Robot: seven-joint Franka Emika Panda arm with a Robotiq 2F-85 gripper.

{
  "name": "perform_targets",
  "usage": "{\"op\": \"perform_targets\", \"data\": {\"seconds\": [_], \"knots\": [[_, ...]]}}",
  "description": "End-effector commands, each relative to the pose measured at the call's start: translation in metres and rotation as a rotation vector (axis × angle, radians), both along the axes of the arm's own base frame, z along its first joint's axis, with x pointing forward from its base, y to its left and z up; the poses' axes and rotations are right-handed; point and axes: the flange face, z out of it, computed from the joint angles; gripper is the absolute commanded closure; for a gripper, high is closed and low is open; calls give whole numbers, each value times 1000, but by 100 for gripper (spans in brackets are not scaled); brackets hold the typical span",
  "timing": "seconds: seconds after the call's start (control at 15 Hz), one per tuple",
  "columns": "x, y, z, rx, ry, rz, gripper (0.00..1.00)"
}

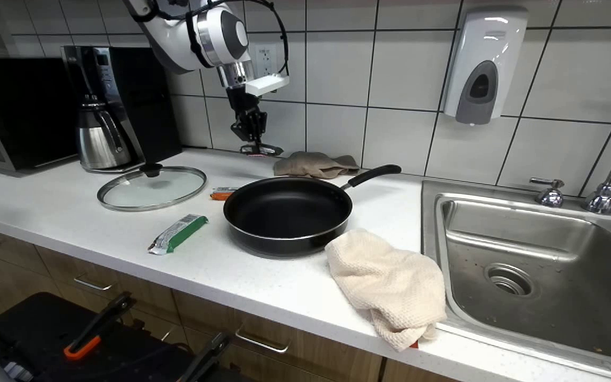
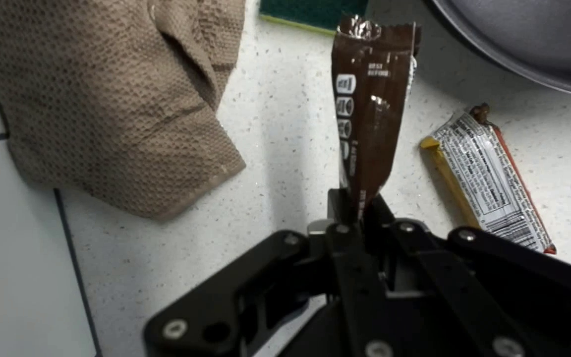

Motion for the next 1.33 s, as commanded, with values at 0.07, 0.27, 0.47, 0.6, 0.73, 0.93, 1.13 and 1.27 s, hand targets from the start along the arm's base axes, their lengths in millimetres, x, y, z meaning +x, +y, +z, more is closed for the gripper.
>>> {"op": "perform_targets", "data": {"seconds": [0.07,0.27,0.47,0.6,0.73,0.93,1.13,1.27], "knots": [[-34,-10,19,-12,-11,-109,97],[-56,-17,22,-11,-6,-177,97],[-79,-36,24,-26,-2,-261,97],[-92,-54,24,-29,-2,-321,97],[-106,-76,25,-28,1,-363,97],[-119,-108,19,-42,7,-375,97],[-120,-136,3,-71,15,-355,97],[-114,-150,-12,-80,1,-360,97]]}}
